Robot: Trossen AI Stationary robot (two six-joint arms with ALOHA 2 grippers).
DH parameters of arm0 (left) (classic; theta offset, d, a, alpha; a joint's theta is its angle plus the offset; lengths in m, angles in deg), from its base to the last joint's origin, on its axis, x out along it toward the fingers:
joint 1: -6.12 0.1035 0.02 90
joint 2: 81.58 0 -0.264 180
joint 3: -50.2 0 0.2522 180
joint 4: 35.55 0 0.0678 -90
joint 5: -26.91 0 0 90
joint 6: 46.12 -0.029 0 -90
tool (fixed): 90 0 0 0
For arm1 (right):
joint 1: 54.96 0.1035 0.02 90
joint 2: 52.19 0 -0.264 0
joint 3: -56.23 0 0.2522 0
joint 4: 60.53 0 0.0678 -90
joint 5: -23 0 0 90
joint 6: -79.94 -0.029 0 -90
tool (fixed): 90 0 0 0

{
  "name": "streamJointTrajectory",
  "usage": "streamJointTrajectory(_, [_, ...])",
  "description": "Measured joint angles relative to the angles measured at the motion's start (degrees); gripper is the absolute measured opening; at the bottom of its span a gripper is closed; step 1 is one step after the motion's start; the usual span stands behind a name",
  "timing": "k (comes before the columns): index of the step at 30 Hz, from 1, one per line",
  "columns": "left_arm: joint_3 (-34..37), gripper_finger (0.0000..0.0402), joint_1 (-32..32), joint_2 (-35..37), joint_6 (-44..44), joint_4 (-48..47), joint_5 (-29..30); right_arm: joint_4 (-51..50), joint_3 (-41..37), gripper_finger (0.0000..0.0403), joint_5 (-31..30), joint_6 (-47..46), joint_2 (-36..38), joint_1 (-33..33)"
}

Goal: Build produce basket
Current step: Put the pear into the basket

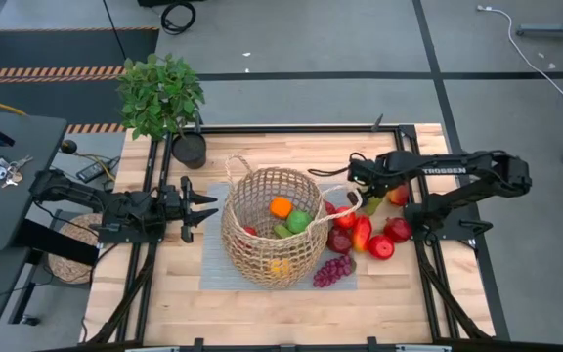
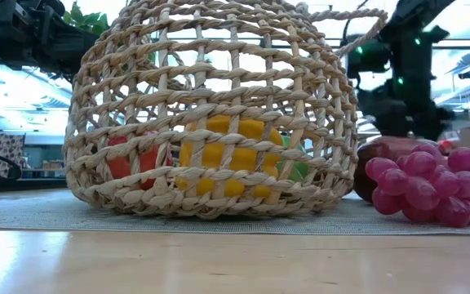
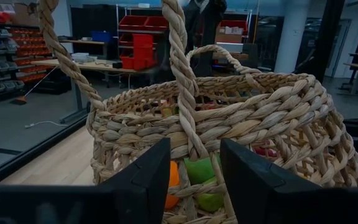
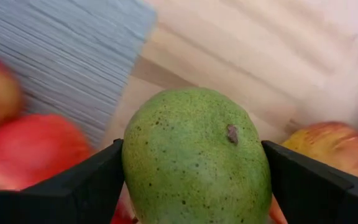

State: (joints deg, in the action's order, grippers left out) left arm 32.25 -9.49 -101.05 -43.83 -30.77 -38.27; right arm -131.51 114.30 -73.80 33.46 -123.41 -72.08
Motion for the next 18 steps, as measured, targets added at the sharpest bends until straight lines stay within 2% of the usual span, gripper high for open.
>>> streamJointTrajectory(8, [0.0, 0.0147, 0.0, 0.0, 0.0, 0.0, 0.0, -12.1, 20.3, 0.0354, -2.4, 2.7, 0.5, -0.2])
streamJointTrajectory(13, [0.0, 0.0146, 0.0, 0.0, 0.0, 0.0, 0.0, -11.0, 33.0, 0.0355, -5.7, 4.9, 0.5, 1.5])
streamJointTrajectory(18, [0.0, 0.0150, 0.0, 0.0, 0.0, 0.0, 0.0, -7.7, 40.7, 0.0356, -9.3, 7.9, 0.5, 4.5])
